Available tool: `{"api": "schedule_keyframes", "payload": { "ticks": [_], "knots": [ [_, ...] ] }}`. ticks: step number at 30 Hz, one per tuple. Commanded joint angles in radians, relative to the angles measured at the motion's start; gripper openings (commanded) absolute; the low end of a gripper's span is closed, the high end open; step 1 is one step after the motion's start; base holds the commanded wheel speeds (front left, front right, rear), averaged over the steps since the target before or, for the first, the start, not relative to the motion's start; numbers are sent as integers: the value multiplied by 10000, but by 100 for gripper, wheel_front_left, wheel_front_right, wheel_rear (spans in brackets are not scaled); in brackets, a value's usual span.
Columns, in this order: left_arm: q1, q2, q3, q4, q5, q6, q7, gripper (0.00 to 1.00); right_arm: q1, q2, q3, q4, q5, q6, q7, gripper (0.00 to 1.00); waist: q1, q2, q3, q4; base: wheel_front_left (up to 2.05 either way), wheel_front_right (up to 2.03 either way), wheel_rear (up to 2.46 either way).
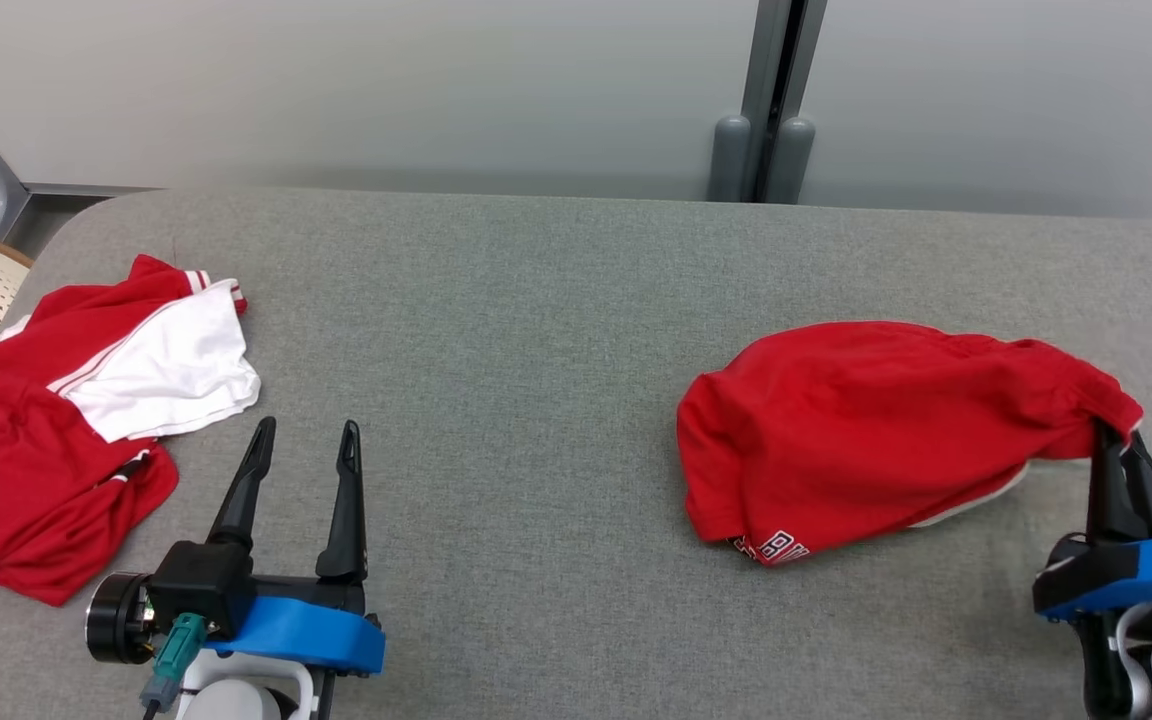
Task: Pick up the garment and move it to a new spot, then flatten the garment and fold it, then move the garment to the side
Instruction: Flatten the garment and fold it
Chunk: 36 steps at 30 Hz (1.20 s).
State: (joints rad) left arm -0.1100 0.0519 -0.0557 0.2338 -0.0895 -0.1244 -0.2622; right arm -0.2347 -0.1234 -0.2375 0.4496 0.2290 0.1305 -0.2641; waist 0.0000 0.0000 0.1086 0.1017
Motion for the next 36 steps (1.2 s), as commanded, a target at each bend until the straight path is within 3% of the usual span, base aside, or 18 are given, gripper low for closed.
{"api": "schedule_keyframes", "payload": {
  "ticks": [1,13,24,25,31,32,33,34,36],
  "knots": [
    [9,3,9,19,-57,-85,-41,100,-128,59,181,-178,-65,5,-7,0,0,0,-50,54,0,0,0],
    [213,-8,-25,53,-114,-76,-35,100,-1256,657,3719,-828,57,5,-7,0,0,0,-297,767,0,0,0],
    [302,-11,28,92,-211,-83,-35,100,-2189,725,8887,87,1837,5,-5,0,0,0,-224,1417,0,0,0],
    [302,-11,28,92,-211,-83,-35,100,-2189,725,8887,87,1837,5,-5,0,0,0,-224,1417,0,0,0],
    [228,-12,-56,135,-297,-71,-35,100,-2243,717,11467,769,2537,5,-5,0,0,0,-179,1501,0,0,0],
    [228,-13,-76,151,-318,-54,-35,100,-2275,727,11853,799,2618,5,-9,13,0,0,-182,1502,0,0,0],
    [227,-13,-96,162,-328,-37,-35,100,-2317,733,12076,775,2702,5,-8,95,0,0,-184,1498,0,0,0],
    [227,-13,-117,171,-338,-18,-35,100,-2317,722,12290,789,2764,5,-8,100,0,0,-188,1488,0,0,0],
    [229,-13,-139,182,-340,12,-35,100,-2312,718,12408,777,2888,5,-8,100,0,0,-200,1438,0,0,0]
  ]
}}
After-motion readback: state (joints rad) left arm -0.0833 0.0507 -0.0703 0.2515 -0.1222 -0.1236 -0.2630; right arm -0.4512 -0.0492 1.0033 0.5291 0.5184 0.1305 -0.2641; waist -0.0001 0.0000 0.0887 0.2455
